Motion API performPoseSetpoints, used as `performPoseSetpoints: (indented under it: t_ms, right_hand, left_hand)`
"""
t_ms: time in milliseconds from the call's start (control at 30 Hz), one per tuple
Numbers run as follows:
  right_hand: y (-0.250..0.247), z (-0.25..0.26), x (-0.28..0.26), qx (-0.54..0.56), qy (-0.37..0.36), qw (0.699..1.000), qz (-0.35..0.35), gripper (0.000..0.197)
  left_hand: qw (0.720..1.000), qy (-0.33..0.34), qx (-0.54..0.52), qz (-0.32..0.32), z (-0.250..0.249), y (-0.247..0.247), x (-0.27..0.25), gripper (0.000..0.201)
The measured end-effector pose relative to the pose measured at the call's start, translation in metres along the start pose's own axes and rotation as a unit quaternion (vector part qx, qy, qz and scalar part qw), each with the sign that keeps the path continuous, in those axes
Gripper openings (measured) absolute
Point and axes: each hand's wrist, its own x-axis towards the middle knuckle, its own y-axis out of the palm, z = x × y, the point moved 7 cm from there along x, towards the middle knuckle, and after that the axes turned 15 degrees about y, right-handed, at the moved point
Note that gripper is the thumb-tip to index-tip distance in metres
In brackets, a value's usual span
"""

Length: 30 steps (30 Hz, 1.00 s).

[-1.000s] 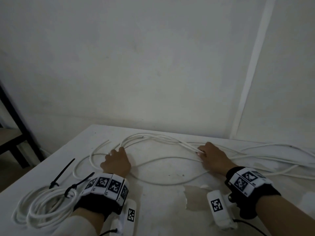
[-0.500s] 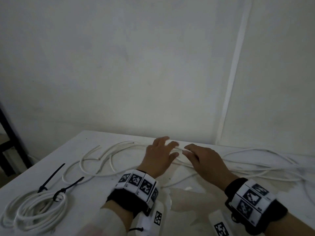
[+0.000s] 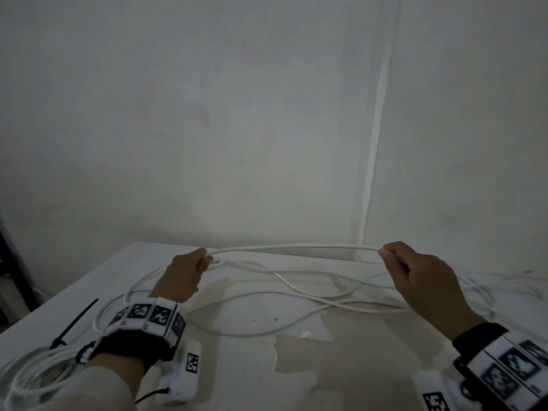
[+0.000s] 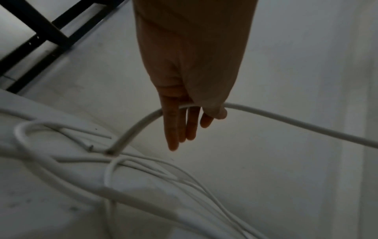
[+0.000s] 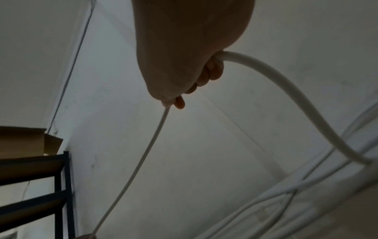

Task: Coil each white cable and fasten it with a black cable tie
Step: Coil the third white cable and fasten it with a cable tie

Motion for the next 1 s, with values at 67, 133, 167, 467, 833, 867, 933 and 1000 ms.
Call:
performPoseSetpoints:
  t_ms: [67,133,167,467,833,867,933,1000]
  right_hand:
    - [-0.004,-0.007,0.000,-0.026,0.000,1.000,0.003,0.039]
    - [-0.007,-0.012,-0.001,-0.061,-0.001,0.998,0.006,0.040]
    - [-0.010,-0.015,-0.002,-0.076,0.004,0.997,-0.006,0.040]
    - [0.010,-0.020,-0.026,-0.127,0.121,0.963,0.204,0.034]
    - [-0.038,-0.016,-0.031,-0.042,0.111,0.988,0.097,0.024]
    - [-0.038,-0.017,-0.032,-0.042,0.097,0.990,0.089,0.023]
    - [-0.041,-0.013,-0.033,-0.038,0.054,0.997,0.041,0.020]
    - [-0.042,-0.003,-0.035,-0.079,-0.012,0.997,0.000,0.021]
  left_hand:
    - [0.992,-0.083,-0.092,0.007,0.013,-0.001,-0.007,0.026]
    - [0.992,-0.111,-0.056,0.038,0.013,-0.004,-0.015,0.028]
    - [0.994,-0.082,0.036,0.069,0.010,-0.007,-0.016,0.029]
    - [0.994,0.036,-0.094,-0.039,-0.056,-0.002,-0.026,0.034]
    - [0.959,0.028,-0.218,-0.177,-0.070,-0.042,-0.046,0.032]
    - [0.958,0.027,-0.220,-0.181,-0.070,-0.045,-0.048,0.032]
    - [0.958,0.037,-0.215,-0.185,-0.074,-0.050,-0.052,0.031]
    - [0.956,0.060,-0.215,-0.192,-0.082,-0.055,-0.056,0.030]
